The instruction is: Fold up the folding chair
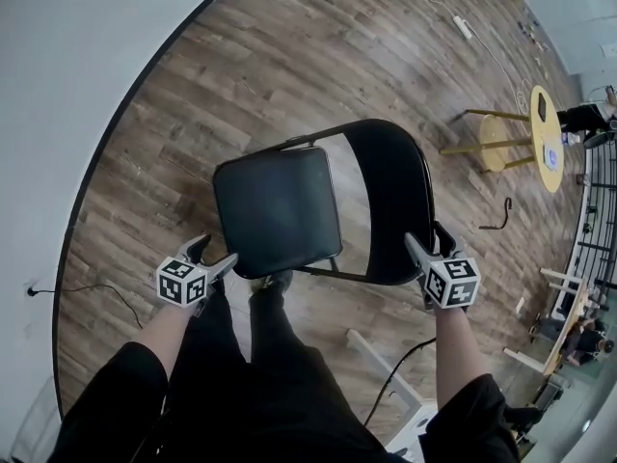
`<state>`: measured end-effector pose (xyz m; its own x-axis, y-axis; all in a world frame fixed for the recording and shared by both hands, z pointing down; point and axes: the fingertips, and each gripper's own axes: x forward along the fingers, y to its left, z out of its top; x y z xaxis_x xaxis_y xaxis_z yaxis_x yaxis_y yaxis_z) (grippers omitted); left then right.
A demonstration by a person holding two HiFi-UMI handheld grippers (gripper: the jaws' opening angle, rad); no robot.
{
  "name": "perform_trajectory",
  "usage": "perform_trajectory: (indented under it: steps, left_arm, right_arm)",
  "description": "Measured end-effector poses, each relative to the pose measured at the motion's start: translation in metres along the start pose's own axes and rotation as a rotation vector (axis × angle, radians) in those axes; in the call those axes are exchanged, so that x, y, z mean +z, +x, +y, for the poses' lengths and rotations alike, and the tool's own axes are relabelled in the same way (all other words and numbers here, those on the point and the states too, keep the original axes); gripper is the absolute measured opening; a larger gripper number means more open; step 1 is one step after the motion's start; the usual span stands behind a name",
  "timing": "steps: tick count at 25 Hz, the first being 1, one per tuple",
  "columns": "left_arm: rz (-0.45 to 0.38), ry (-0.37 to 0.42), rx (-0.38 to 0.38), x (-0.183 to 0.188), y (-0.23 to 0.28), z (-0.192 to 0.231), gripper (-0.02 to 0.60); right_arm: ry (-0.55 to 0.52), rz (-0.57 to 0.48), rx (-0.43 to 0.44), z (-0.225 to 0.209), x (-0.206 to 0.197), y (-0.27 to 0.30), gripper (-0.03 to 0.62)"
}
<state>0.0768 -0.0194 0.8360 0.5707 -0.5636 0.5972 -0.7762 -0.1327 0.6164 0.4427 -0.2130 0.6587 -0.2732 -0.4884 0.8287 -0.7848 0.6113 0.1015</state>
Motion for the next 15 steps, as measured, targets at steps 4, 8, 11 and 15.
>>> perform_trajectory:
  steps: [4, 8, 11, 15]
  left_arm:
    - [0.021, -0.041, 0.015, -0.012, 0.014, 0.018, 0.368]
    - [0.047, -0.085, 0.032, -0.026, 0.028, 0.037, 0.370]
    - [0.064, -0.117, 0.049, -0.036, 0.039, 0.052, 0.371]
    - [0.095, -0.150, 0.061, -0.055, 0.053, 0.067, 0.373]
  right_arm:
    - [-0.029, 0.018, -0.016, -0.004, -0.002, 0.005, 0.304]
    - [-0.070, 0.025, -0.030, -0.009, 0.002, 0.000, 0.305]
    - [-0.067, 0.029, -0.042, -0.018, 0.005, 0.001, 0.305]
    - [-0.075, 0.063, -0.048, -0.026, 0.001, 0.006, 0.305]
